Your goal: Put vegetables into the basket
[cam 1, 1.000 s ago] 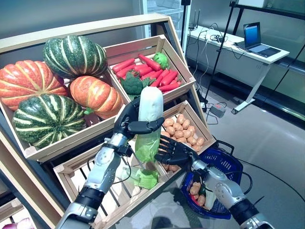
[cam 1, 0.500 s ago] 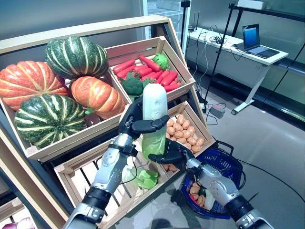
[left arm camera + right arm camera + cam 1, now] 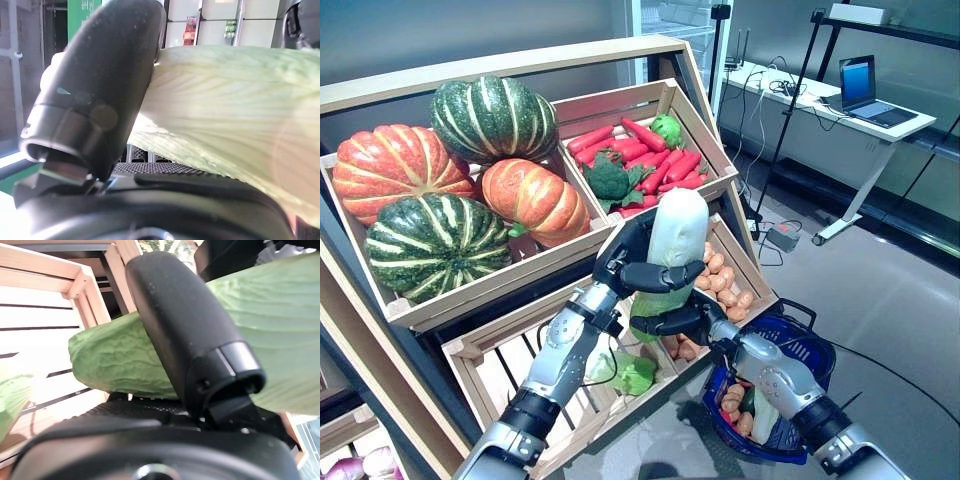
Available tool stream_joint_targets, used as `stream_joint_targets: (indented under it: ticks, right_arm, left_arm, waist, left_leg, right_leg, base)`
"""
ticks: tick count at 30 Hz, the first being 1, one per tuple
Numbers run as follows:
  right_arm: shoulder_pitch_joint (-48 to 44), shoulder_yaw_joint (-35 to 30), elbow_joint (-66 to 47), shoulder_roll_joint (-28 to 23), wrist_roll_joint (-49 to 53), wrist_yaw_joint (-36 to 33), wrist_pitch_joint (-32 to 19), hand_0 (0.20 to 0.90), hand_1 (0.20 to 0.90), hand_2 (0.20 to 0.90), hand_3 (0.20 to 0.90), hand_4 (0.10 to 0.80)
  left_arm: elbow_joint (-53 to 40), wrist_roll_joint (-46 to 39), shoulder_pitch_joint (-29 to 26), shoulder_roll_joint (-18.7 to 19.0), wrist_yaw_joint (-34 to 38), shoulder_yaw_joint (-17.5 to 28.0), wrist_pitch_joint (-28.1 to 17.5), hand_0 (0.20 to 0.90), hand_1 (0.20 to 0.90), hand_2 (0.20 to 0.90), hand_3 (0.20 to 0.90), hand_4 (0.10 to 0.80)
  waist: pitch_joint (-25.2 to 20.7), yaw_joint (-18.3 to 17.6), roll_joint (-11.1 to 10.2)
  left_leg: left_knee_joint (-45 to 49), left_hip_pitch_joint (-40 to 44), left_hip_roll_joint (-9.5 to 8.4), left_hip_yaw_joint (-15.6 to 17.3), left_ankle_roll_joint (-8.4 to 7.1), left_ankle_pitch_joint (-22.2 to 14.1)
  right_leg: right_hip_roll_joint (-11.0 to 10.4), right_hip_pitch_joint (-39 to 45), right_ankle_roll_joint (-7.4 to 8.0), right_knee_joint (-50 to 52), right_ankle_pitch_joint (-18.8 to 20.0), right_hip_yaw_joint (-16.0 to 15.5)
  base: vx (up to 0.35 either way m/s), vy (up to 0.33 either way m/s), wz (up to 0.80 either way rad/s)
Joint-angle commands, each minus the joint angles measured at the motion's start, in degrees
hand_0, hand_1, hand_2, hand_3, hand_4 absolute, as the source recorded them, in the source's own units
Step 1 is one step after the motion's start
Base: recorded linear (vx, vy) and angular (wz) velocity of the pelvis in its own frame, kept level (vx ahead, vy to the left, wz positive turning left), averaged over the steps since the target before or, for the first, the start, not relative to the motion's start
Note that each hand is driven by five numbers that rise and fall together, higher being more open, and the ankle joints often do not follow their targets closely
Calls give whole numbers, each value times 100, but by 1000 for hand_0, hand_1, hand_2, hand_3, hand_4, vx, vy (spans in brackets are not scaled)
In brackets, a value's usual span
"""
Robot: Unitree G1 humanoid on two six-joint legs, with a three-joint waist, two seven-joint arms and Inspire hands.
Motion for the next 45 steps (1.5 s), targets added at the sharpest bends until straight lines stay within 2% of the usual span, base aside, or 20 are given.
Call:
stream_joint_targets:
  ticks: [1, 12, 13, 14, 15, 29, 30, 31, 40, 45]
  right_arm:
    - [-1581, -606, -487, 507, 964, 82, -565, 900, 900, 900, 900, 800]
    - [-1825, -855, -469, 515, 1515, 198, -720, 900, 900, 900, 900, 800]
    - [-1824, -877, -482, 521, 1562, 224, -736, 538, 538, 538, 538, 558]
    - [-1821, -900, -500, 527, 1623, 233, -764, 458, 458, 458, 458, 505]
    - [-1816, -926, -522, 530, 1675, 259, -808, 300, 300, 300, 300, 400]
    - [-1718, -1027, -568, 616, 1818, 325, -926, 300, 300, 300, 300, 400]
    - [-1701, -1032, -560, 613, 1835, 331, -924, 300, 300, 300, 300, 400]
    - [-1676, -1039, -557, 614, 1857, 336, -919, 300, 300, 300, 300, 400]
    - [-1409, -1058, -422, 663, 1845, 348, -908, 300, 300, 300, 300, 400]
    - [-864, -1206, -316, 609, 1690, 307, -912, 300, 300, 300, 300, 400]
  left_arm:
    - [210, -304, -925, -281, -731, -489, -305, 300, 300, 300, 300, 400]
    - [369, -151, -755, -223, -1051, -796, -369, 300, 300, 300, 300, 400]
    - [389, -163, -735, -223, -1075, -789, -374, 300, 300, 300, 300, 400]
    - [401, -161, -712, -225, -1092, -786, -380, 300, 300, 300, 300, 400]
    - [393, -165, -690, -226, -1098, -789, -376, 300, 300, 300, 300, 400]
    - [395, -258, -545, -247, -993, -758, -364, 300, 300, 300, 300, 400]
    - [393, -238, -539, -249, -932, -743, -341, 481, 481, 481, 481, 521]
    - [380, -279, -521, -224, -927, -731, -305, 900, 900, 900, 900, 800]
    - [433, -266, -451, -249, -767, -524, -302, 900, 900, 900, 900, 800]
    - [415, -197, -242, -190, -683, -231, -292, 900, 900, 900, 900, 800]
  waist:
    - [-284, 27, -31]
    - [-290, 33, -27]
    - [-297, 31, -25]
    - [-305, 30, -22]
    - [-310, 31, -21]
    - [-298, 50, 1]
    - [-295, 50, -1]
    - [-293, 50, -1]
    - [-287, 50, 7]
    - [-276, 27, 9]
  left_leg:
    - [11, 402, -220, -37, 69, -1055]
    - [11, 402, -207, -23, 71, -1067]
    - [11, 399, -210, -25, 73, -1069]
    - [11, 396, -211, -24, 75, -1072]
    - [11, 393, -211, -21, 75, -1072]
    - [11, 369, -219, -33, 91, -1070]
    - [11, 370, -220, -35, 93, -1072]
    - [11, 370, -221, -38, 90, -1068]
    - [11, 360, -215, -22, 91, -1056]
    - [11, 347, -203, 7, 96, -1047]
  right_leg:
    - [217, -55, -401, 5, -208, -215]
    - [215, -62, -396, 5, -205, -201]
    - [216, -66, -398, 5, -207, -194]
    - [216, -69, -398, 5, -209, -192]
    - [216, -72, -396, 5, -209, -191]
    - [198, -95, -390, 5, -202, -205]
    - [197, -95, -389, 5, -203, -204]
    - [195, -95, -384, 5, -200, -198]
    - [193, -115, -376, 5, -179, -196]
    - [190, -136, -369, 5, -168, -185]
  base:
    - [0, 0, 0]
    - [0, 0, 0]
    - [0, 0, 0]
    - [0, 0, 0]
    - [0, 0, 0]
    - [0, 0, 0]
    - [0, 0, 0]
    - [0, 0, 0]
    - [0, 0, 0]
    - [0, 0, 0]
